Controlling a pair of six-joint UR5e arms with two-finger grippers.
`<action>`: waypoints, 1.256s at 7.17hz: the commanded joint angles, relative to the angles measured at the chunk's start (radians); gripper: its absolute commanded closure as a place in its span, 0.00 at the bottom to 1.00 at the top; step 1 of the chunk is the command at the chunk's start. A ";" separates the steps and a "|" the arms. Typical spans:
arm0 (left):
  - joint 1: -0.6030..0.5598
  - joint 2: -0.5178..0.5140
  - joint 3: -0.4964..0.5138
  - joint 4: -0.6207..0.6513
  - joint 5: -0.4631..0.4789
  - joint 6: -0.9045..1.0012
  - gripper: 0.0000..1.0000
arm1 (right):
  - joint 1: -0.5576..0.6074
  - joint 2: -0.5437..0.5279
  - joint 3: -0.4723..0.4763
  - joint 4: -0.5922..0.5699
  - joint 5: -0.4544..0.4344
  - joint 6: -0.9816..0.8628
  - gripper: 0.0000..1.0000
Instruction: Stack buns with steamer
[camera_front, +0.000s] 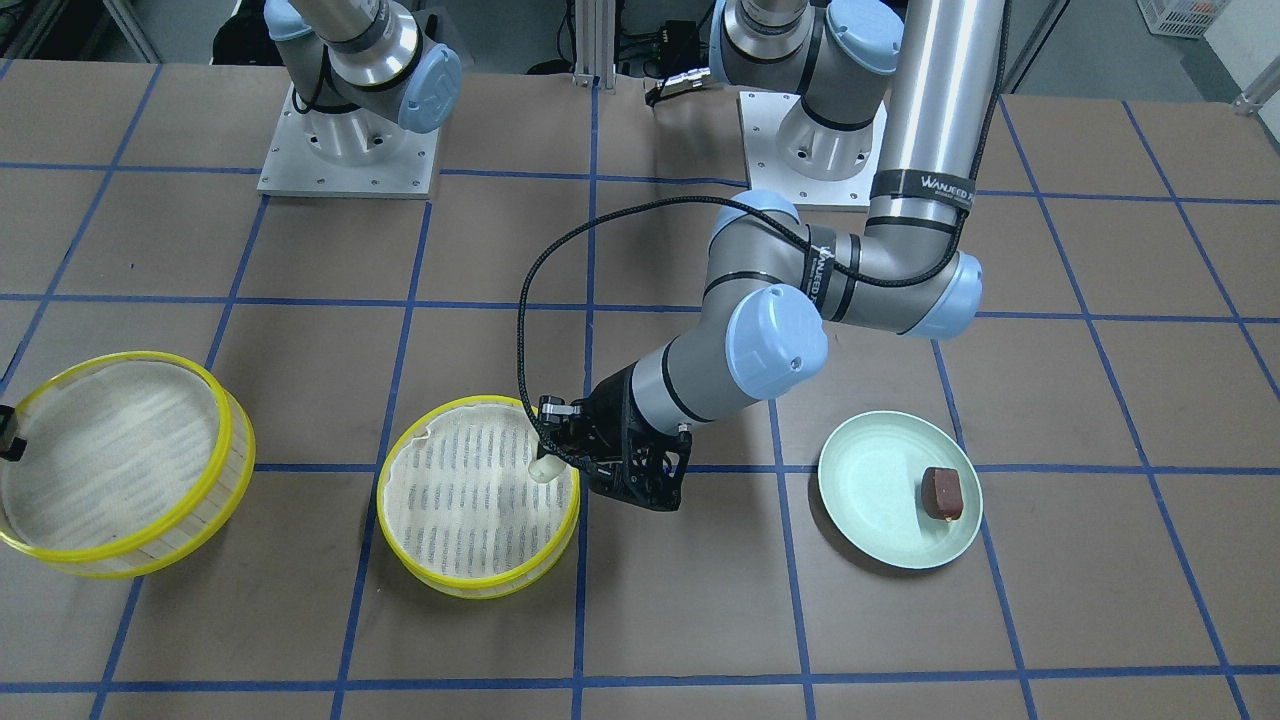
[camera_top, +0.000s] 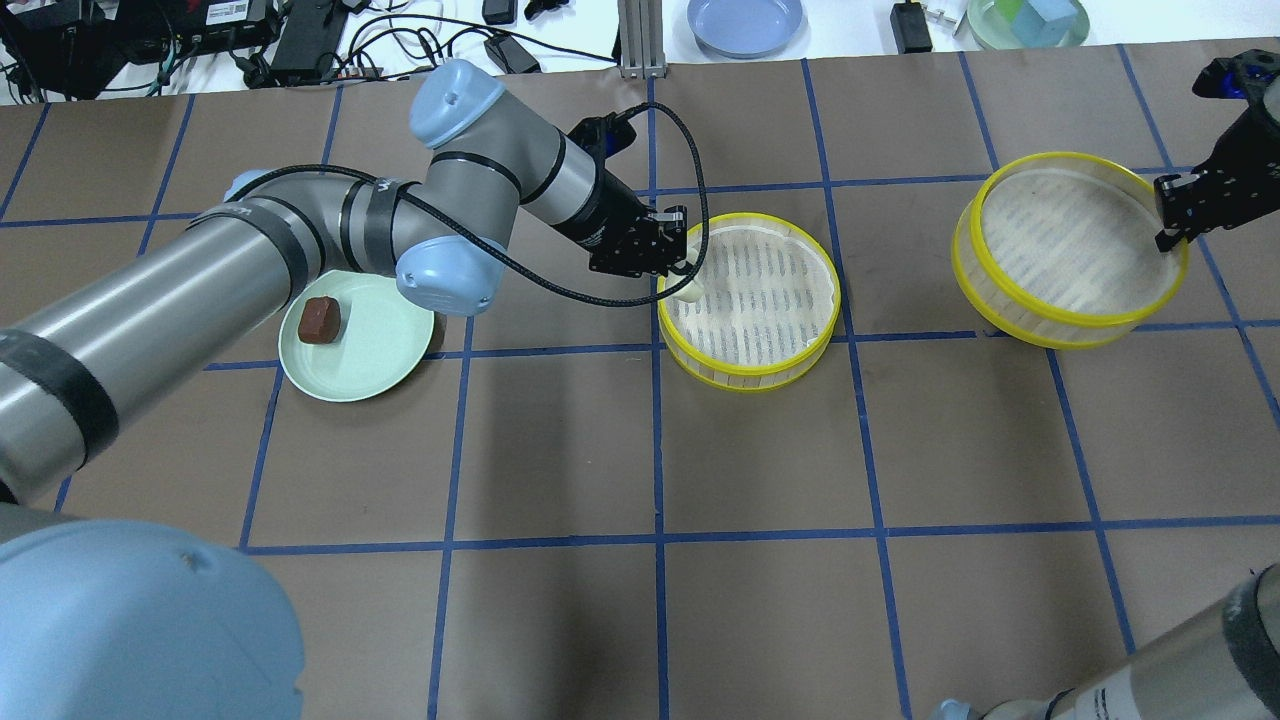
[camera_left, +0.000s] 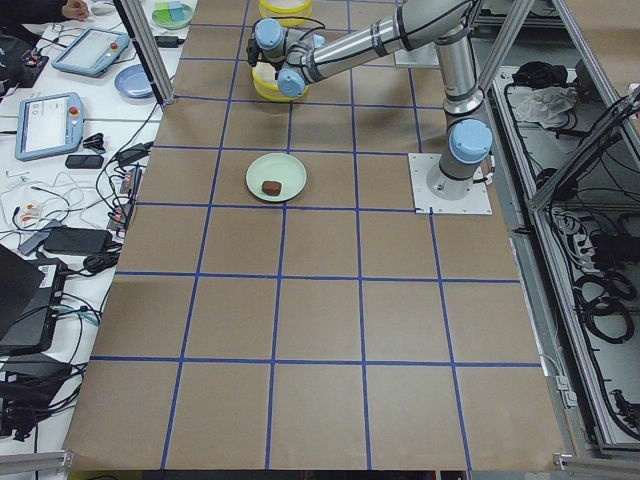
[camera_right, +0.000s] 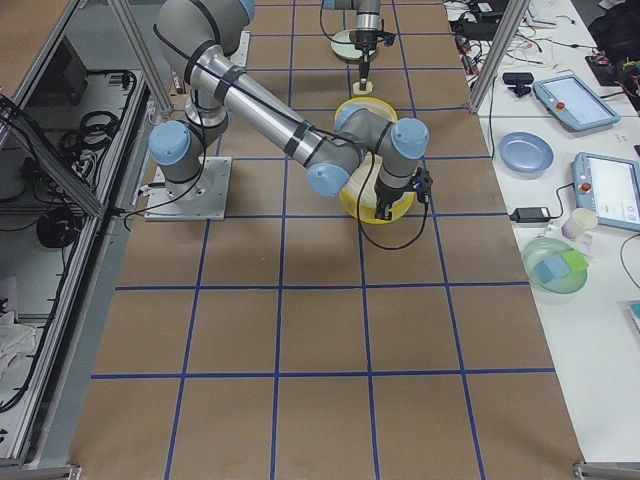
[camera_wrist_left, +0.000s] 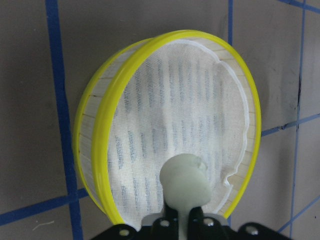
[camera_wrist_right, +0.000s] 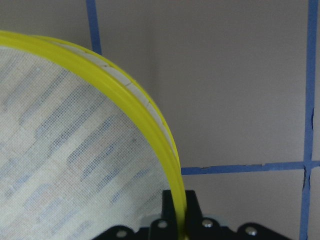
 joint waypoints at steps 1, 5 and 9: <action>-0.014 -0.059 -0.002 0.052 -0.001 -0.012 0.92 | 0.039 -0.018 0.013 -0.001 0.000 0.057 1.00; -0.018 -0.054 0.000 0.066 -0.003 -0.164 0.14 | 0.075 -0.061 0.048 0.003 0.000 0.121 1.00; -0.037 0.003 0.015 0.069 -0.003 -0.332 0.00 | 0.110 -0.101 0.103 -0.007 0.000 0.174 1.00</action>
